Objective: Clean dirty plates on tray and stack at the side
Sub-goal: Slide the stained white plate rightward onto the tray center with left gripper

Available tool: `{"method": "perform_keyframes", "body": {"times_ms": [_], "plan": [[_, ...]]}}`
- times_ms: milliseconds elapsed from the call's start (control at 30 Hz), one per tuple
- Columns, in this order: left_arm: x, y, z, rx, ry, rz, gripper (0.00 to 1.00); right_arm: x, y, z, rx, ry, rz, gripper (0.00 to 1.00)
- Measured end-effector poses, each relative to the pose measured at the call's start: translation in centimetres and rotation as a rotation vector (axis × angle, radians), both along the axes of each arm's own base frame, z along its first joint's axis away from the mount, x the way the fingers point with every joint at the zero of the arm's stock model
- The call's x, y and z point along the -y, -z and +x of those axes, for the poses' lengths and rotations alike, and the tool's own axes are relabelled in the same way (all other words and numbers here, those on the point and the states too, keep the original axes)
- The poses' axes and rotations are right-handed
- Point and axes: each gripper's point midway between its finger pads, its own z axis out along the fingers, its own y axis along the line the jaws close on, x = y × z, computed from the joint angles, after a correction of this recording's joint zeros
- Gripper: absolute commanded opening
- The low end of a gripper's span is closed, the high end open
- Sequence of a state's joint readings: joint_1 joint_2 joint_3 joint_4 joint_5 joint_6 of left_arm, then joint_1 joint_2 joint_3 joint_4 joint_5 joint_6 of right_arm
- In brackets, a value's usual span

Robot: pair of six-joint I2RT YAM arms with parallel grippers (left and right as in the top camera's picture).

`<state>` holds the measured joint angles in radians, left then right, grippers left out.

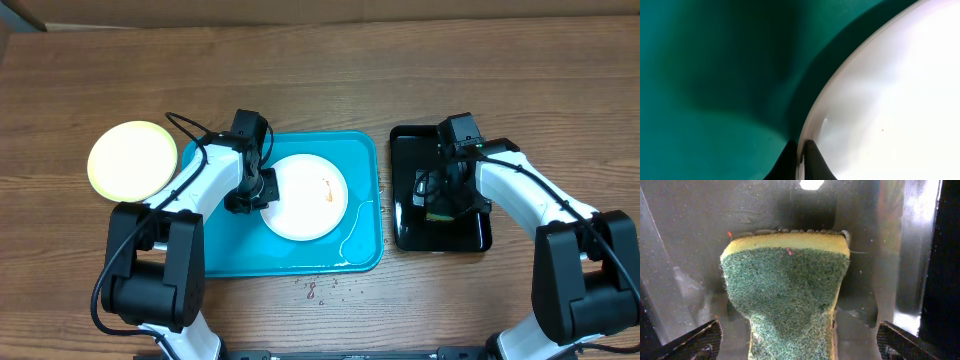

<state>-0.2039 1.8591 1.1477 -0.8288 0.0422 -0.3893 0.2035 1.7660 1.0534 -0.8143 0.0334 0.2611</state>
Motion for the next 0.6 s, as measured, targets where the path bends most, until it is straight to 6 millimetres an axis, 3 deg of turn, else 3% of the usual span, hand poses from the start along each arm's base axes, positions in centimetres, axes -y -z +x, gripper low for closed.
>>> {"method": "perform_keyframes", "body": {"times_ms": [367,533,600], "plan": [[1.1,0.0,0.4,0.022,-0.030,-0.011,0.05,0.0,0.0,0.1,0.003,0.000,0.001,1.00],[1.6,0.0,0.9,0.044,-0.042,-0.019,0.04,-0.5,-0.2,1.5,0.063,-0.001,0.026,1.00],[1.8,-0.1,1.4,0.068,-0.043,-0.028,0.04,-1.2,-0.1,0.8,0.029,-0.007,0.066,1.00]]}}
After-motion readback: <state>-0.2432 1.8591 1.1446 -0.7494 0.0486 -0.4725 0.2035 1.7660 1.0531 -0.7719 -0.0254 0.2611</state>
